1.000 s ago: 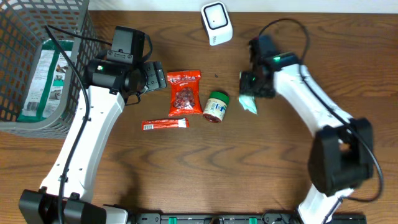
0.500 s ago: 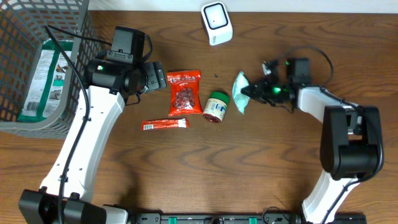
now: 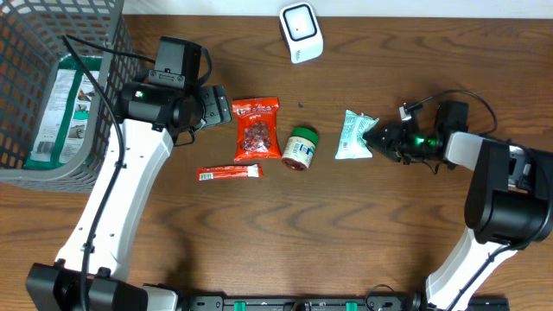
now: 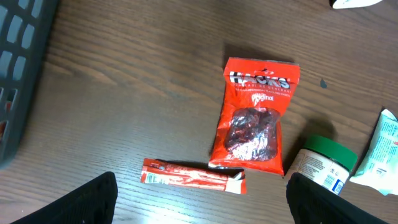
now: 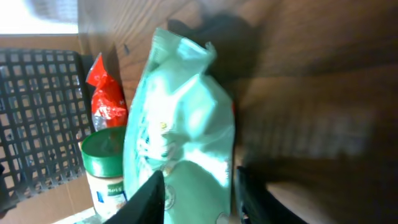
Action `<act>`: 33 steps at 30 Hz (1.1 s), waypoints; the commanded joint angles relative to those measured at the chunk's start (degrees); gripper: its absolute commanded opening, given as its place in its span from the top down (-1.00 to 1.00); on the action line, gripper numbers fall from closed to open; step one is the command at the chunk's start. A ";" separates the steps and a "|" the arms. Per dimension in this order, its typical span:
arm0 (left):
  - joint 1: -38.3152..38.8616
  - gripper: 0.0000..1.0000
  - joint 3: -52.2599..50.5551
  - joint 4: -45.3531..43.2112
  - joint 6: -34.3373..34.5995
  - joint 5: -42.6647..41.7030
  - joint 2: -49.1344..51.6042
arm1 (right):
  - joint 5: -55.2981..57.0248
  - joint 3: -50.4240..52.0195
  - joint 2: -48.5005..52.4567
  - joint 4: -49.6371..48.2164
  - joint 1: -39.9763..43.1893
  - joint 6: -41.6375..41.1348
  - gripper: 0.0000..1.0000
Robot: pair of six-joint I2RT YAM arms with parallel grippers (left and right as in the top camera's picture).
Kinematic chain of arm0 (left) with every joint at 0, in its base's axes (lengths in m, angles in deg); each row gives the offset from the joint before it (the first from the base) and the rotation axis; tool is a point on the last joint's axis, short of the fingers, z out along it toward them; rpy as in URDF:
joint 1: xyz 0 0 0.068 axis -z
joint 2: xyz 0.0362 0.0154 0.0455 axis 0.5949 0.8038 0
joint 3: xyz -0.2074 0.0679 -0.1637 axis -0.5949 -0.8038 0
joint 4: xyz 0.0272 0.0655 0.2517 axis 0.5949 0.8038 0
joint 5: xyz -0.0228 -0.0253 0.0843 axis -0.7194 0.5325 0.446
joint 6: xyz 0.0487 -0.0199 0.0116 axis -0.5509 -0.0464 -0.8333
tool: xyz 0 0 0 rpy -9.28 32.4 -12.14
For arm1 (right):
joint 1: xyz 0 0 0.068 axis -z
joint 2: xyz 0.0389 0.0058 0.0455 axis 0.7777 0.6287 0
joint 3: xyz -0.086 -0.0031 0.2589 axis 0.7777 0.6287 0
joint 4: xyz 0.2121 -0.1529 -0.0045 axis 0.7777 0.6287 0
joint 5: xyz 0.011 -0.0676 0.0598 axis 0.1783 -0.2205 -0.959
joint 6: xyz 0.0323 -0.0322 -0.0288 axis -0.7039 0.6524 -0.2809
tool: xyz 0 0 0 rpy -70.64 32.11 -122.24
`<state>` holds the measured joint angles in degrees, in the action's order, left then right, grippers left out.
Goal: Scan the item barcode
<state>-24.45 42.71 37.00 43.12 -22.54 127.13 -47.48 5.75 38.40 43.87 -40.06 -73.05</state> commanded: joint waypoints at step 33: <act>-0.20 -0.73 0.11 0.13 -0.24 0.55 -0.72 | 46.45 -11.08 -2.99 20.46 -20.46 2.14 0.82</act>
<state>-24.45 42.71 37.00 43.14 -22.54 127.13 -5.82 -6.09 32.06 63.03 -60.28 -70.10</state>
